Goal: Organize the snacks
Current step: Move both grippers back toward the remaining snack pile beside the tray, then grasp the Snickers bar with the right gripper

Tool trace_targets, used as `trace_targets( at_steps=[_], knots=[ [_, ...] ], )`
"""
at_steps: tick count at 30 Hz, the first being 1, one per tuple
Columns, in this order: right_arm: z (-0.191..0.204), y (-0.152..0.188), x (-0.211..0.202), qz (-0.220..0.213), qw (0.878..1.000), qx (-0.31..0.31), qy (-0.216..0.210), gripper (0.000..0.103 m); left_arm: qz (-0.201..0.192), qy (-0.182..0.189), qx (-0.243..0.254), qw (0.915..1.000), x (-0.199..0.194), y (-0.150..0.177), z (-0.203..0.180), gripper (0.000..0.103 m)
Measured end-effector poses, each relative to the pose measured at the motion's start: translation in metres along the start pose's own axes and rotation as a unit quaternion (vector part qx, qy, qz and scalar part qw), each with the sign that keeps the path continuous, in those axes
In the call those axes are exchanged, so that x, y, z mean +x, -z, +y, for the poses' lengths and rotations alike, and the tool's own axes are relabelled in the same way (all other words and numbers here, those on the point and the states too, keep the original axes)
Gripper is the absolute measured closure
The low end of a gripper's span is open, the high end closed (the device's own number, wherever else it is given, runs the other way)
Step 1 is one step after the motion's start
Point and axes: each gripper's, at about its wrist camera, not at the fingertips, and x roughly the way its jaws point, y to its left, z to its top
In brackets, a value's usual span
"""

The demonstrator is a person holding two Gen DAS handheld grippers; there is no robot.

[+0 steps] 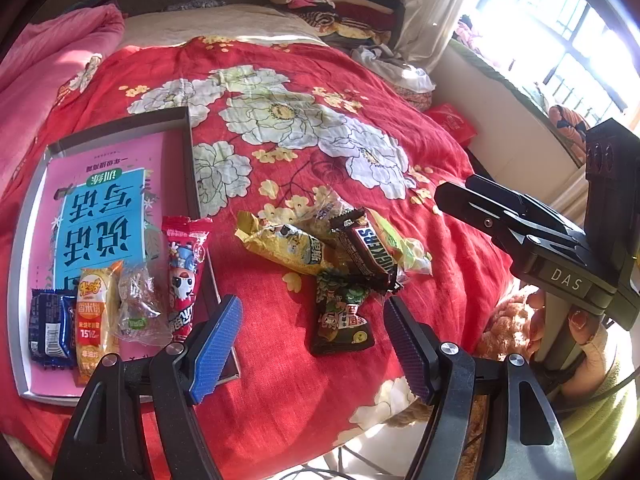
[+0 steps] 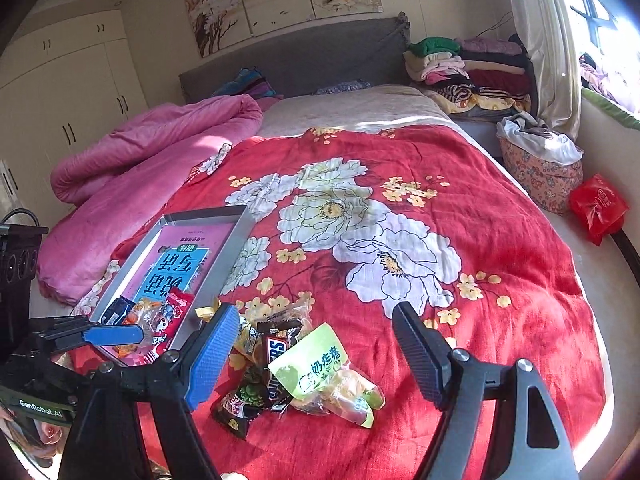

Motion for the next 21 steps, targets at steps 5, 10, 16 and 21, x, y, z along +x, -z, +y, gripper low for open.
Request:
trace_targets(
  at_steps=[5, 10, 16, 21],
  knots=[
    [0.001, 0.006, 0.013, 0.032, 0.999, -0.005, -0.004, 0.024, 0.020, 0.003, 0.009, 0.9998, 0.015, 0.006, -0.006, 0.028],
    [0.016, 0.007, 0.011, 0.024, 0.998, -0.031, -0.043, 0.024, 0.033, 0.006, 0.008, 0.9994, 0.024, 0.012, -0.005, 0.028],
    [0.036, 0.010, 0.028, 0.046, 0.994, -0.070, -0.067, 0.039, 0.039, 0.013, -0.003, 0.9991, 0.029, 0.016, 0.001, 0.028],
    [0.044, 0.009, 0.050, 0.078, 0.990, -0.098, -0.066, 0.048, 0.043, 0.021, -0.003, 0.9988, 0.033, 0.018, 0.002, 0.028]
  ],
)
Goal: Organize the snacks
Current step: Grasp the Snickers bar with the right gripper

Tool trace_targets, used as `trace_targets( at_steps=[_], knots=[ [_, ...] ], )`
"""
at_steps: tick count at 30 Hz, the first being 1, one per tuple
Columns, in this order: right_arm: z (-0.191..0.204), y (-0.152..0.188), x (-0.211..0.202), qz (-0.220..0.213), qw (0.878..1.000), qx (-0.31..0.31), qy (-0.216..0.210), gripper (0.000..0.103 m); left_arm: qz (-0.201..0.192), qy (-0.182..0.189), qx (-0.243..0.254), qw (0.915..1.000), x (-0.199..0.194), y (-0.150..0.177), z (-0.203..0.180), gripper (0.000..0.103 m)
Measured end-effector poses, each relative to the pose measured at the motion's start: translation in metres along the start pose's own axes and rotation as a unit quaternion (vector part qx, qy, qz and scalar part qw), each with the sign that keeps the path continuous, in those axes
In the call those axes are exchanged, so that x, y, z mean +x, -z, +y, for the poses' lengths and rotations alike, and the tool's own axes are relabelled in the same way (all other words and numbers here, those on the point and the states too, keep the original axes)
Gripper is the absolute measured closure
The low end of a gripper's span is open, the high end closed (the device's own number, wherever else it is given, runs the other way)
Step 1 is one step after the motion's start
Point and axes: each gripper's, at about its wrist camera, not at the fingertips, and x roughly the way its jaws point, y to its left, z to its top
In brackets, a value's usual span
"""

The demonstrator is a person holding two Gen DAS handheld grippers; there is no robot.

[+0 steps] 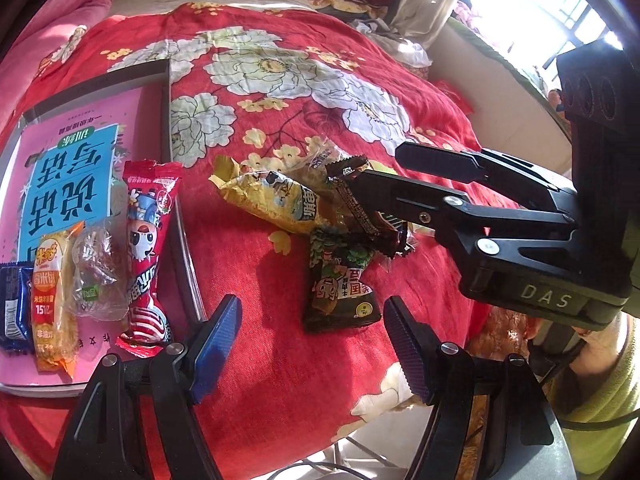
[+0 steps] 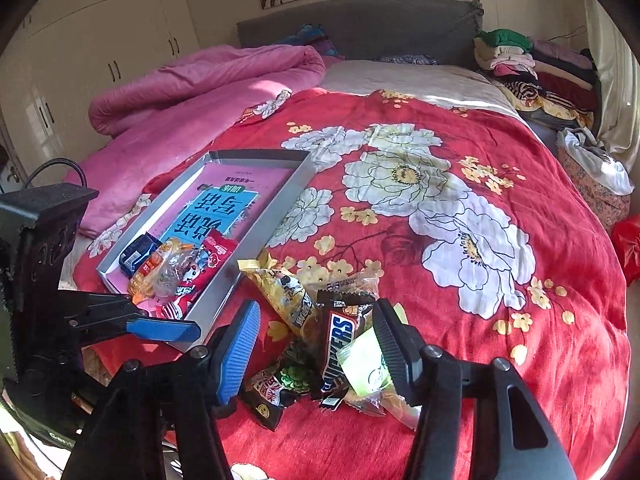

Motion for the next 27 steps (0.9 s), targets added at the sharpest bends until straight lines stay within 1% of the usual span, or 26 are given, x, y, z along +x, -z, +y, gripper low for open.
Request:
trace_targets(
  at_steps=[4, 9, 11, 13, 16, 21, 24, 27],
  knots=[
    [-0.001, -0.003, 0.021, 0.036, 0.999, -0.010, -0.006, 0.057, 0.004, 0.007, -0.002, 1.0000, 0.005, -0.001, 0.001, 0.028],
    [-0.006, -0.003, 0.029, 0.048, 0.999, -0.011, 0.008, 0.060, 0.010, 0.015, -0.001, 0.9998, 0.012, -0.003, 0.000, 0.028],
    [-0.012, 0.001, 0.033, 0.063, 0.998, -0.009, 0.028, 0.061, 0.012, 0.016, -0.001, 0.9998, 0.015, -0.003, -0.001, 0.028],
    [-0.018, 0.007, 0.036, 0.075, 0.997, 0.000, 0.028, 0.061, 0.013, 0.018, -0.001, 0.9997, 0.017, -0.005, -0.001, 0.028],
    [-0.023, 0.007, 0.035, 0.071, 0.997, 0.010, 0.024, 0.061, 0.016, 0.022, -0.002, 0.9996, 0.022, -0.008, -0.003, 0.028],
    [-0.017, 0.004, 0.040, 0.071, 0.997, -0.011, 0.037, 0.061, 0.019, 0.020, 0.003, 0.9996, 0.029, -0.010, -0.006, 0.028],
    [-0.021, -0.001, 0.043, 0.064, 0.998, -0.003, 0.028, 0.061, 0.021, 0.019, 0.003, 0.9996, 0.033, -0.011, -0.006, 0.028],
    [-0.031, -0.004, 0.046, 0.066, 0.998, 0.022, 0.010, 0.062, 0.021, 0.017, 0.004, 0.9996, 0.035, -0.012, -0.006, 0.028]
  ],
)
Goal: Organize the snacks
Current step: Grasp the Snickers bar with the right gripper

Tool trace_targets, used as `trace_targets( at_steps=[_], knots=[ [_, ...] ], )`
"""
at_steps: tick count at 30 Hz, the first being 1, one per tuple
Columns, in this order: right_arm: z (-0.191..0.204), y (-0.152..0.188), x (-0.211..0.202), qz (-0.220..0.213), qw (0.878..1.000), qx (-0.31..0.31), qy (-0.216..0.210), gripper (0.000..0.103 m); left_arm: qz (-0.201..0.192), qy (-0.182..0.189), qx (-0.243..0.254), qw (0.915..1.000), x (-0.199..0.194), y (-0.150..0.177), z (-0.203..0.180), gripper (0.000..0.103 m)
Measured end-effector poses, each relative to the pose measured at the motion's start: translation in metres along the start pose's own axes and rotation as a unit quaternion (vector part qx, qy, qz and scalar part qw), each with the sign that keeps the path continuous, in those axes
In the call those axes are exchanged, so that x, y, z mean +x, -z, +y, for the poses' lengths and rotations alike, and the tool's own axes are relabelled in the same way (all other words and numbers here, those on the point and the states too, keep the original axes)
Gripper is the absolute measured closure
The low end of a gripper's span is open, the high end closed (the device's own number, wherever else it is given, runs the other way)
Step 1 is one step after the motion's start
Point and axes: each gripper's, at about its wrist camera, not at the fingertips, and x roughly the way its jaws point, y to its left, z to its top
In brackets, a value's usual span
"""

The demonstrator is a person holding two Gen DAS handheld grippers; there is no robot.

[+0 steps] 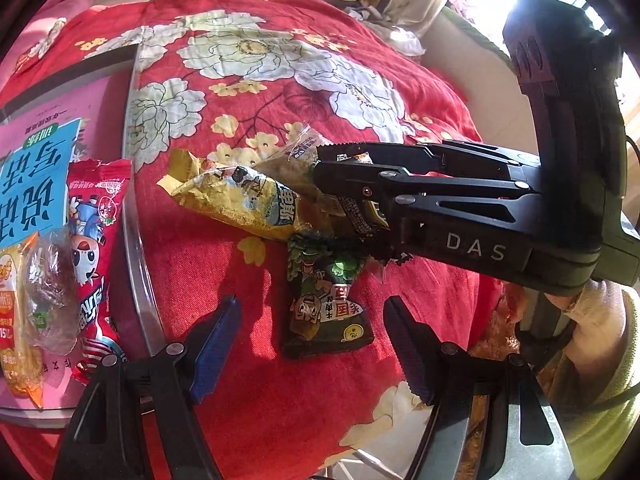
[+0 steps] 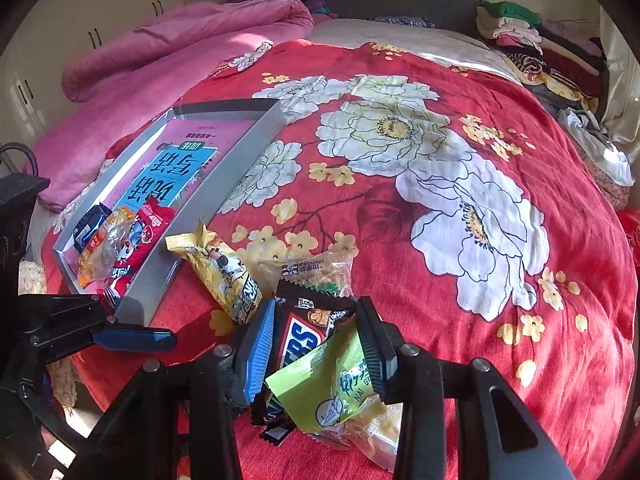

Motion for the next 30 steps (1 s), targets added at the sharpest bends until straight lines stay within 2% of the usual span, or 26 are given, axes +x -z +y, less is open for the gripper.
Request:
trace_targets(
  at_steps=[6, 13, 22, 26, 30],
  knots=[
    [-0.005, 0.000, -0.012, -0.025, 0.998, 0.024, -0.042, 0.070, -0.001, 0.001, -0.002, 1.0000, 0.002, -0.002, 0.000, 0.029],
    [0.016, 0.000, -0.010, -0.027, 0.998, -0.012, -0.059, 0.070, 0.001, -0.022, 0.014, 0.9997, 0.007, -0.002, -0.004, 0.042],
    [0.031, 0.011, -0.006, 0.002, 0.997, -0.065, -0.028, 0.070, 0.002, -0.027, 0.022, 0.9994, 0.006, 0.002, -0.004, 0.046],
    [0.040, 0.020, -0.004, 0.009, 0.994, -0.105, 0.009, 0.070, 0.004, -0.031, 0.024, 0.9992, 0.007, 0.004, -0.004, 0.046],
    [0.036, 0.020, -0.002, 0.015, 0.995, -0.096, 0.017, 0.072, 0.004, -0.033, 0.023, 0.9992, 0.008, 0.003, -0.005, 0.046]
  ],
)
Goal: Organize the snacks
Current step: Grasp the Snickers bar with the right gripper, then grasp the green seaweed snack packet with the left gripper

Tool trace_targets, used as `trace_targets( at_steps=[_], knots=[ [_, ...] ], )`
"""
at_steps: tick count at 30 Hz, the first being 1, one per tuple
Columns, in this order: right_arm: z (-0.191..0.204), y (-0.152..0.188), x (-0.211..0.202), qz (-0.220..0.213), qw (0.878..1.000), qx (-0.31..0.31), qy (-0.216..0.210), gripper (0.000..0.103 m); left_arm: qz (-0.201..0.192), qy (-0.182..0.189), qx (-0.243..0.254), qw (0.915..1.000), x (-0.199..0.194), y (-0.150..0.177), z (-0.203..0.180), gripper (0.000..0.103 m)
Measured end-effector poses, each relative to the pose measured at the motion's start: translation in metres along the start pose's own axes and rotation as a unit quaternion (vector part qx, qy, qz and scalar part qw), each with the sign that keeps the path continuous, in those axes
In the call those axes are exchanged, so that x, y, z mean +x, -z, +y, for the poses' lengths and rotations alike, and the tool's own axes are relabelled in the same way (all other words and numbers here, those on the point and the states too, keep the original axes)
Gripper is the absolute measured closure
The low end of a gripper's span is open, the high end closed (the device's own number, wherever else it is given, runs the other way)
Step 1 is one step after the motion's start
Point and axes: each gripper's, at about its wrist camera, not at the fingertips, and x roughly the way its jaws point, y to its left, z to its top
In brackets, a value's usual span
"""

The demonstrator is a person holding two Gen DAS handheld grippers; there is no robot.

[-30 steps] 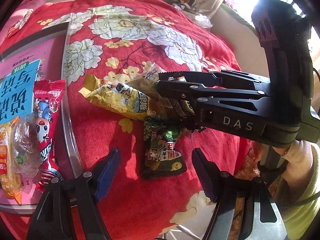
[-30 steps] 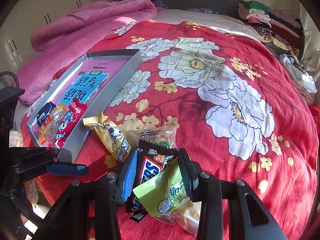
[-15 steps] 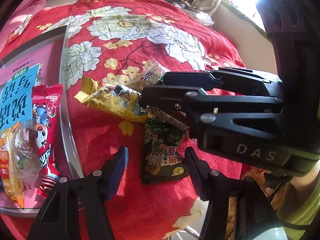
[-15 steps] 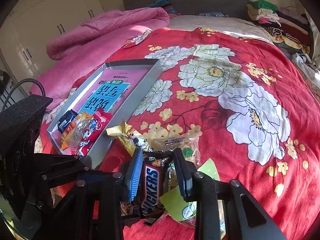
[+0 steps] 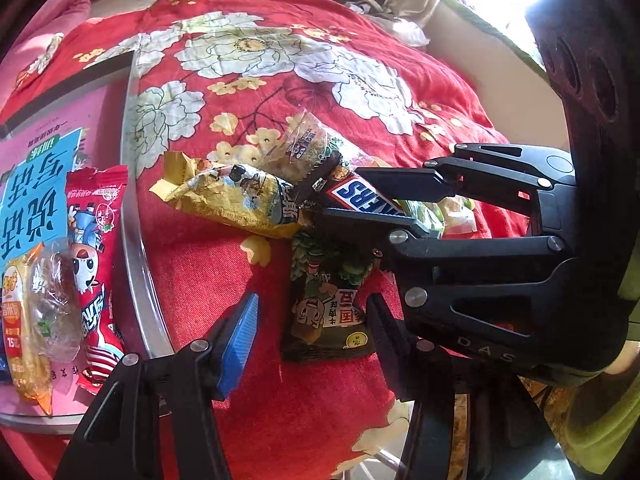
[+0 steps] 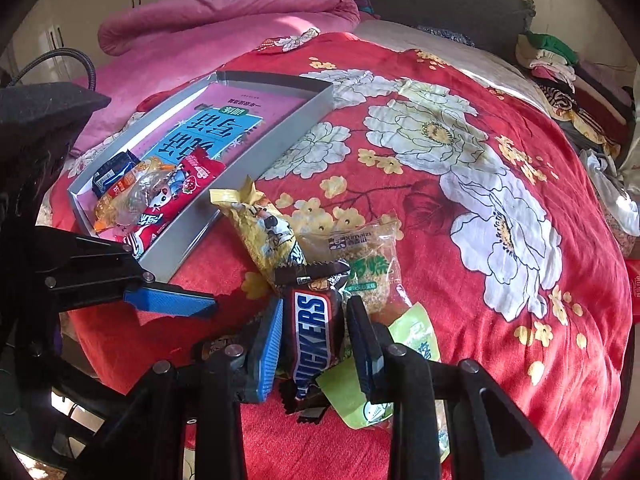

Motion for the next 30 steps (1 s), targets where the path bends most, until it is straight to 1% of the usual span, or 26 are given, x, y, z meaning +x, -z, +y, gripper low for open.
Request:
trace_targets(
  at_steps=[2, 3, 5, 7, 9, 10, 11, 14, 18, 24, 25, 26, 28, 29, 30],
  knots=[
    [-0.005, 0.000, -0.001, -0.002, 1.000, 0.017, -0.008, 0.073, -0.001, -0.003, -0.001, 1.0000, 0.001, -0.001, -0.001, 0.046],
    [-0.009, 0.000, -0.002, -0.007, 0.999, 0.029, -0.019, 0.074, -0.002, -0.004, -0.002, 1.0000, 0.001, -0.001, -0.001, 0.046],
    [-0.020, 0.000, -0.006, -0.018, 0.996, 0.065, -0.050, 0.074, -0.005, -0.007, -0.001, 1.0000, 0.001, -0.002, -0.001, 0.048],
    [-0.032, 0.001, -0.011, -0.035, 0.991, 0.102, -0.079, 0.074, -0.008, -0.011, -0.002, 0.9999, 0.001, -0.002, 0.000, 0.051],
    [-0.041, 0.002, -0.016, -0.051, 0.985, 0.132, -0.101, 0.074, -0.010, -0.019, -0.003, 0.9998, 0.000, -0.002, 0.002, 0.056],
    [-0.045, 0.002, -0.018, -0.058, 0.982, 0.144, -0.108, 0.074, -0.011, -0.020, -0.003, 0.9997, -0.001, -0.002, 0.003, 0.060],
    [-0.047, 0.002, -0.019, -0.064, 0.980, 0.152, -0.112, 0.074, -0.014, -0.017, 0.000, 0.9998, -0.003, -0.002, 0.003, 0.068],
    [-0.052, 0.002, -0.024, -0.078, 0.976, 0.168, -0.117, 0.074, -0.015, -0.017, 0.004, 0.9997, -0.005, -0.001, 0.002, 0.070],
    [-0.054, 0.000, -0.034, -0.103, 0.973, 0.172, -0.117, 0.074, -0.022, -0.016, 0.005, 0.9996, -0.012, 0.001, 0.003, 0.070],
    [-0.052, -0.005, -0.046, -0.137, 0.970, 0.164, -0.120, 0.074, -0.047, -0.013, -0.003, 0.9988, -0.035, 0.000, 0.010, 0.077],
    [-0.051, -0.005, -0.047, -0.140, 0.970, 0.162, -0.120, 0.074, -0.050, -0.012, -0.004, 0.9987, -0.038, 0.000, 0.012, 0.092],
    [-0.050, -0.005, -0.048, -0.141, 0.970, 0.160, -0.120, 0.074, -0.051, -0.012, -0.006, 0.9986, -0.041, 0.000, 0.014, 0.097],
    [-0.048, -0.006, -0.048, -0.142, 0.970, 0.159, -0.118, 0.074, -0.049, -0.007, -0.013, 0.9987, -0.042, -0.001, 0.020, 0.097],
    [-0.048, -0.006, -0.047, -0.139, 0.970, 0.159, -0.119, 0.074, -0.038, 0.005, -0.013, 0.9992, -0.039, -0.001, 0.021, 0.097],
    [-0.048, -0.006, -0.045, -0.137, 0.971, 0.160, -0.118, 0.074, -0.031, 0.008, -0.016, 0.9994, -0.037, 0.000, 0.023, 0.097]
  ],
)
